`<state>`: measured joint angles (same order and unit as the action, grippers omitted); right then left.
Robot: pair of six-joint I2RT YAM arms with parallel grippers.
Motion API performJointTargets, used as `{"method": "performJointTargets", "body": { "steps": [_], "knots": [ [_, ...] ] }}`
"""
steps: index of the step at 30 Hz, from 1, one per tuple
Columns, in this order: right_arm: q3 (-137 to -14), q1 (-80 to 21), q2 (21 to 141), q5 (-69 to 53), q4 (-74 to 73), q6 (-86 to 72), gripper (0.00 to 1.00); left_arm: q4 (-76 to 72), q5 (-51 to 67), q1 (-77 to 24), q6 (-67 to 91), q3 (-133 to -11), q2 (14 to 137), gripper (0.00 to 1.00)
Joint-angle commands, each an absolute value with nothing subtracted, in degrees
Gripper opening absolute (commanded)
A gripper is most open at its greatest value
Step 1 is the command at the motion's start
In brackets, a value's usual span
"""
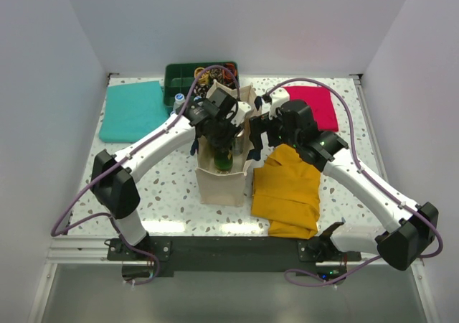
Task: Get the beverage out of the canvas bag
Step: Take out the drink from the canvas bag.
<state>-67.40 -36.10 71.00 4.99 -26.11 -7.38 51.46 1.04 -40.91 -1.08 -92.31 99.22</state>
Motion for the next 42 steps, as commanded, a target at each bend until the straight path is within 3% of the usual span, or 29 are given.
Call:
{"method": "performJointTargets", "body": {
  "steps": [1, 7, 13, 31, 42],
  "knots": [
    [-68.7, -36.0, 71.3, 5.5, -25.3, -6.4, 0.98, 50.5, 0.2, -41.0, -0.8, -92.3, 98.6, 0.42],
    [-68.7, -36.0, 71.4, 5.5, -25.3, -6.3, 0.98, 50.0, 0.2, -41.0, -1.3, -93.8, 98.5, 0.41],
    [-68.7, -36.0, 71.5, 5.5, -25.3, -6.3, 0.98, 49.6, 1.2, -41.0, -1.7, -94.6, 98.5, 0.00],
    [-69.1, -36.1, 70.9, 4.5, -25.5, -7.4, 0.98, 53.0, 0.1, -41.0, -2.1, -105.6, 91.7, 0.00],
    [-71.2, -36.1, 69.5, 4.7, -25.1, -10.1, 0.98, 49.9, -1.2, -41.0, -1.9, -104.9, 89.0, 0.00]
  ]
}}
